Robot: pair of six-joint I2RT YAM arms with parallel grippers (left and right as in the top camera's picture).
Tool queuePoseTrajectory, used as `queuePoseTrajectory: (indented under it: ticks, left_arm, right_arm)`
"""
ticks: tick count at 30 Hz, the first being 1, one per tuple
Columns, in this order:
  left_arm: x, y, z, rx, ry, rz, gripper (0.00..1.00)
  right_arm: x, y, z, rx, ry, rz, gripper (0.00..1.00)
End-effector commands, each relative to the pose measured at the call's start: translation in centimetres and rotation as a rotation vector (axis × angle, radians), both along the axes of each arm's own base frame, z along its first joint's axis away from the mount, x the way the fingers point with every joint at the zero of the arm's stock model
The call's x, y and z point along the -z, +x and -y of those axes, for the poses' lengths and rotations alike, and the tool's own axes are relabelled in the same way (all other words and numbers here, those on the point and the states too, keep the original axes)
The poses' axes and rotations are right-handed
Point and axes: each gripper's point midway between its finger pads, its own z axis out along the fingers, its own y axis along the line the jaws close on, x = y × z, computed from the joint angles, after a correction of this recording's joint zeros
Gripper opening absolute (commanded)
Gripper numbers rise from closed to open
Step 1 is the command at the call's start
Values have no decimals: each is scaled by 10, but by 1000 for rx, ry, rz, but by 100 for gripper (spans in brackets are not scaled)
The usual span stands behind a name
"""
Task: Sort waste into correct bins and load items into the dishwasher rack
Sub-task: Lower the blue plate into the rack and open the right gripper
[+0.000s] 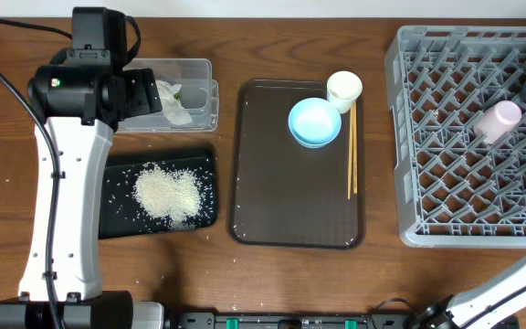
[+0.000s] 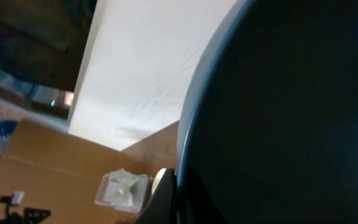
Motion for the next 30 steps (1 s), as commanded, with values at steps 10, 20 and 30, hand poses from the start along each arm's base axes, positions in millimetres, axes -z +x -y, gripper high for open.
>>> queuePoseTrajectory:
  ticks: [10,20,30]
  left_arm:
    - [-2,-2,-3,-1,12,1,96]
    - [-2,-2,-3,-1,12,1,96]
    - [-2,-2,-3,-1,12,1,96]
  right_arm:
    - [62,-44,54,294,-101,-436,7]
    - [14,-75,54,418,-204,-506,19]
    - [-60,-97,43,535,-363,-431,15]
